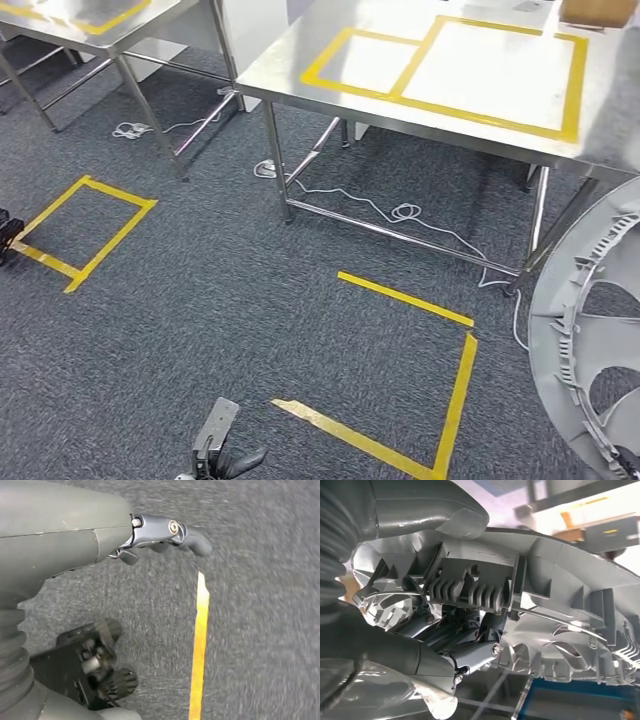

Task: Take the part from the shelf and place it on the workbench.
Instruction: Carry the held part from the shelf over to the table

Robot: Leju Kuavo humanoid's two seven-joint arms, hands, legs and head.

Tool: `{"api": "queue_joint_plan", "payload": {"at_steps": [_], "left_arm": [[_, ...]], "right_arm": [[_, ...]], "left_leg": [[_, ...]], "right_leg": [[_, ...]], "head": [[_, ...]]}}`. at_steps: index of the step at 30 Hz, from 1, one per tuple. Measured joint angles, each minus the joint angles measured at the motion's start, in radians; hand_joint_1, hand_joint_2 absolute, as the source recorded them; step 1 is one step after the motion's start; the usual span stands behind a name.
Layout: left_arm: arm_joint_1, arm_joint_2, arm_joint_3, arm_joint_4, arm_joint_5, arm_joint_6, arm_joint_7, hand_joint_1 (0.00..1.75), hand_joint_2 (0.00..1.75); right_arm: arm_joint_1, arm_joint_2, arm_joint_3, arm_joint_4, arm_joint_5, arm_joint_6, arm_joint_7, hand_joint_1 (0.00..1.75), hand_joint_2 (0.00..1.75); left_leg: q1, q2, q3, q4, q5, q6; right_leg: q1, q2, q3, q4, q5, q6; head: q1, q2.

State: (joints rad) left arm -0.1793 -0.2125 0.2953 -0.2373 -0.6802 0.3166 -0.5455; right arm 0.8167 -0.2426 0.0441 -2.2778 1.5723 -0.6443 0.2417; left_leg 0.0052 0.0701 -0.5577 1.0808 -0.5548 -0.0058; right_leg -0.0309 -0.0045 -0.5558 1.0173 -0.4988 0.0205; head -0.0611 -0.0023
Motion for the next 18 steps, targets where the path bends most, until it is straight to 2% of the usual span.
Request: {"api": "queue_joint_plan", "payload": {"at_steps": [1,2,3,4,5,6,8,9,10,11,12,13,14,15,16,17,18], "left_arm": [[0.001,0.0,0.0,0.0,0.0,0.0,0.0,0.0,1.75],[0.003,0.001,0.0,0.0,0.0,0.0,0.0,0.0,1.75],[0.006,0.002,0.0,0.0,0.0,0.0,0.0,0.0,1.75],[0.007,0.003,0.0,0.0,0.0,0.0,0.0,0.0,1.75],[0.008,0.003,0.0,0.0,0.0,0.0,0.0,0.0,1.75],[0.008,0.003,0.0,0.0,0.0,0.0,0.0,0.0,1.75],[0.007,0.006,0.0,0.0,0.0,0.0,0.0,0.0,1.75],[0.007,0.008,0.0,0.0,0.0,0.0,0.0,0.0,1.75],[0.007,0.009,0.0,0.0,0.0,0.0,-0.001,0.0,1.75],[0.007,0.01,0.0,0.0,0.0,0.0,-0.001,0.0,1.75],[0.005,0.008,0.0,0.0,0.0,0.0,-0.001,0.0,1.75],[0.002,0.007,0.0,0.0,0.0,0.0,-0.001,0.0,1.75],[0.0,0.005,0.0,-0.001,0.0,0.0,-0.002,0.0,1.75],[-0.001,0.004,0.0,-0.001,0.0,0.0,-0.002,0.0,1.75],[0.001,0.003,0.0,-0.002,0.0,0.0,-0.002,0.0,1.75],[0.004,0.003,0.0,-0.002,0.0,0.0,-0.003,0.0,1.75],[0.007,0.003,0.0,-0.002,0.0,0.0,-0.003,0.0,1.75]], "right_arm": [[0.0,0.0,0.0,0.0,0.0,0.0,0.0,1.75,1.75],[-0.001,0.0,0.0,0.0,0.0,0.0,0.0,1.75,1.75],[-0.001,0.0,0.001,0.0,0.0,0.0,0.0,1.75,1.75],[-0.001,0.0,0.001,0.0,0.0,0.0,-0.001,1.75,1.75],[0.0,0.0,0.001,0.0,0.0,0.0,-0.001,1.75,1.75],[0.0,0.0,0.001,0.0,0.0,0.0,-0.001,1.75,1.75],[-0.001,0.0,0.001,0.0,0.0,0.0,-0.001,1.75,1.75],[-0.002,0.0,0.001,0.0,0.0,0.0,-0.001,1.75,1.75],[-0.004,0.0,0.001,0.001,0.0,0.0,-0.001,1.75,1.75],[-0.004,0.0,0.002,0.001,0.0,0.0,-0.001,1.75,1.75],[-0.003,0.0,0.002,0.001,0.0,0.0,-0.001,1.75,1.75],[0.0,0.0,0.003,0.0,0.0,-0.001,-0.001,1.75,1.75],[0.002,0.0,0.004,0.0,0.0,-0.001,-0.001,1.75,1.75],[0.002,0.0,0.004,0.0,-0.001,-0.001,-0.001,1.75,1.75],[-0.001,0.0,0.004,0.001,-0.001,-0.002,-0.001,1.75,1.75],[-0.004,-0.001,0.005,0.001,0.0,-0.002,-0.002,1.75,1.75],[-0.006,-0.001,0.005,0.001,0.0,-0.002,-0.002,1.75,1.75]], "left_leg": [[0.002,-0.03,-0.023,0.061,-0.037,-0.002],[0.002,-0.048,-0.052,0.132,-0.071,-0.001],[0.0,-0.056,-0.078,0.191,-0.093,0.002],[-0.002,-0.06,-0.09,0.218,-0.093,0.008],[-0.005,-0.063,-0.087,0.208,-0.074,0.017],[-0.01,-0.072,-0.068,0.159,-0.037,0.031],[-0.019,-0.125,-0.016,0.028,0.036,0.067],[-0.023,-0.151,0.002,-0.017,0.058,0.081],[-0.027,-0.169,0.009,-0.039,0.066,0.09],[-0.028,-0.168,0.011,-0.045,0.066,0.092],[-0.029,-0.156,0.015,-0.06,0.07,0.09],[-0.028,-0.14,0.021,-0.077,0.074,0.086],[-0.025,-0.125,0.029,-0.097,0.079,0.083],[-0.021,-0.108,0.035,-0.114,0.083,0.079],[-0.02,-0.092,0.037,-0.12,0.086,0.075],[-0.02,-0.076,0.037,-0.122,0.086,0.075],[-0.019,-0.058,0.036,-0.121,0.085,0.074]], "right_leg": [[0.001,0.012,-0.003,0.0,0.002,-0.004],[0.003,0.025,-0.005,0.0,0.004,-0.006],[0.005,0.04,-0.007,0.0,0.005,-0.008],[0.009,0.055,-0.008,0.0,0.006,-0.01],[0.013,0.071,-0.007,0.001,0.007,-0.011],[0.018,0.086,-0.006,0.0,0.008,-0.012],[0.022,0.114,-0.006,0.0,0.01,-0.013],[0.02,0.127,-0.009,-0.001,0.013,-0.011],[0.015,0.14,-0.013,-0.001,0.015,-0.007],[0.011,0.153,-0.018,-0.003,0.019,0.0],[0.008,0.167,-0.024,-0.006,0.023,0.007],[0.009,0.156,-0.031,-0.005,0.023,0.011],[0.011,0.127,-0.042,0.007,0.014,0.015],[0.014,0.089,-0.06,0.037,-0.005,0.019],[0.014,0.046,-0.084,0.086,-0.033,0.023],[0.013,0.023,-0.112,0.146,-0.064,0.029],[0.009,0.013,-0.137,0.201,-0.086,0.036]], "head": [[-0.001,0.0],[-0.001,0.0],[-0.001,0.0],[-0.001,0.0],[-0.001,0.0],[-0.001,0.0],[0.004,0.0],[0.007,0.0],[0.007,0.0],[0.006,0.0],[0.001,0.0],[-0.002,0.0],[0.001,0.0],[0.004,0.0],[0.007,0.0],[0.009,0.0],[0.01,0.0]]}}
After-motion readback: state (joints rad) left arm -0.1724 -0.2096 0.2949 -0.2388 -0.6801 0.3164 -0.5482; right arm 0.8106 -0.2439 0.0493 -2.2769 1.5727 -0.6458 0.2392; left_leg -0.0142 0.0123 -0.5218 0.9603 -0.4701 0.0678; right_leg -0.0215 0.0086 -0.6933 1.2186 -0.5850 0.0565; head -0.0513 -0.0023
